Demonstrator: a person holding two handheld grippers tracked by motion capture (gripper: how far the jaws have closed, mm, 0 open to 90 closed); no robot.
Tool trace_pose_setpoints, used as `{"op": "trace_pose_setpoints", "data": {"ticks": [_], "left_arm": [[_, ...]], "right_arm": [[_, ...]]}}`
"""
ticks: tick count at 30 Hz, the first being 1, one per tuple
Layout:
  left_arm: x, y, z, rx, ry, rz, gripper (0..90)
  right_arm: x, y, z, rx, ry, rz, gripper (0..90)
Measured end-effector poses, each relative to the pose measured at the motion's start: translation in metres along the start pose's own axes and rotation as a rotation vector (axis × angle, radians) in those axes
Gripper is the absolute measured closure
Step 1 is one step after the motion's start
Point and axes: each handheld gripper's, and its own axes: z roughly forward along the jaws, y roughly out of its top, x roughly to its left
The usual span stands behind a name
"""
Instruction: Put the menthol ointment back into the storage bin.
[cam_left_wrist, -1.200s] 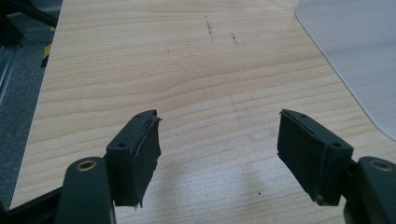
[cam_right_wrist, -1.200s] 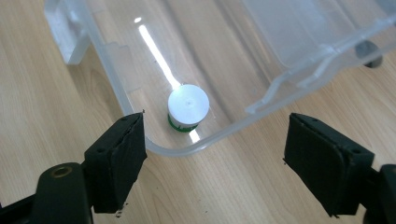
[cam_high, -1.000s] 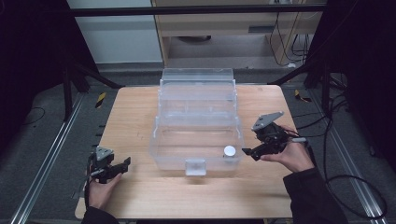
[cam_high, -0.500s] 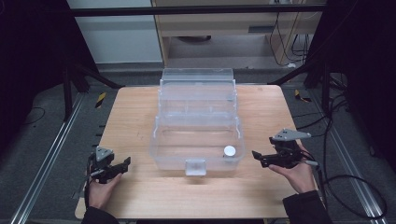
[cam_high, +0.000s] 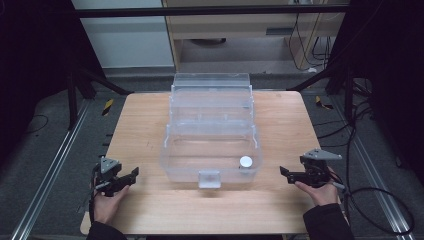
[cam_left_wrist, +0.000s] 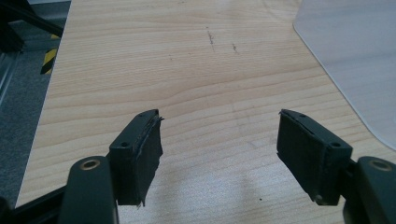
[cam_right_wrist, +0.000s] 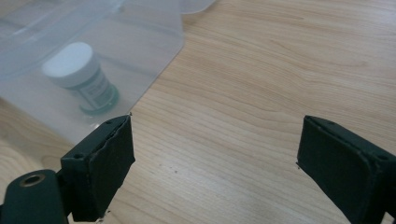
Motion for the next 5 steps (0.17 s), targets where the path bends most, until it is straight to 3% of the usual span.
{"op": "trace_pose_setpoints", "data": {"ticks": [5], "left_arm": [[0.0003,0.0001,0.0001,0.0,0.003,0.001,29.8]], "right_arm": [[-0.0069,-0.0081,0.0023,-0.002,-0.038,0.014,10.1]]}}
